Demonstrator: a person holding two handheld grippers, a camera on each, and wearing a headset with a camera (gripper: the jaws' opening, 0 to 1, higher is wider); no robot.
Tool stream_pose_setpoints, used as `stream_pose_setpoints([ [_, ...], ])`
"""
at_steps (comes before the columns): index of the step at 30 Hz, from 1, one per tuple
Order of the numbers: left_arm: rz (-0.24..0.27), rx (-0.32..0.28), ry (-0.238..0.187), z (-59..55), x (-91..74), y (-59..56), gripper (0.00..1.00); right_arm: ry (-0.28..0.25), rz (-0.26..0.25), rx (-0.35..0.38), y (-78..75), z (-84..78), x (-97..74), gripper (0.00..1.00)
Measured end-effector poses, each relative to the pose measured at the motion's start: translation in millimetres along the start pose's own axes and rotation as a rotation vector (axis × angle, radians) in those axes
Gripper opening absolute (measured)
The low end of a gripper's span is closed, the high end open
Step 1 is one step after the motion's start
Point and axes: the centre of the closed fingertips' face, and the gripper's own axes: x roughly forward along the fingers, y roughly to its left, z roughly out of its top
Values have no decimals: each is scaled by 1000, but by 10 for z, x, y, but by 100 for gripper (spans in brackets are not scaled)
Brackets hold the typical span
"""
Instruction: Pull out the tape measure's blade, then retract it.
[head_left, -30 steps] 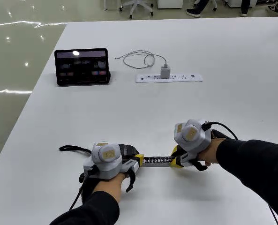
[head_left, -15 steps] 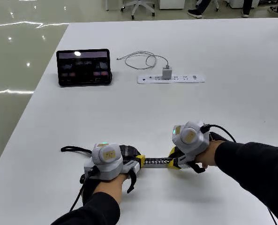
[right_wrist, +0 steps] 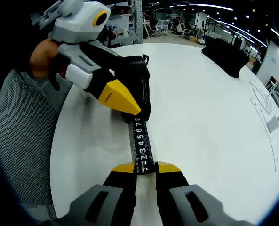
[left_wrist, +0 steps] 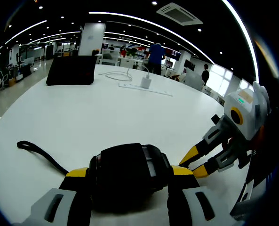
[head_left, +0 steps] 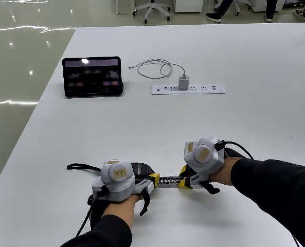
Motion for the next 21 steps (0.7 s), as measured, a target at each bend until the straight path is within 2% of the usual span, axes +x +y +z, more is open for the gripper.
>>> stream_pose_setpoints([
  [4,1,-2,-1,1,0,2,61,1,-1,-7,11,28,21,11],
  [8,0,-8,0,-2,-4,0,61,-20,-7,-2,23,88,62,11],
  [21,-9,-15,4,7,-2,15,60,-40,-7,-3,18,92,58,11],
])
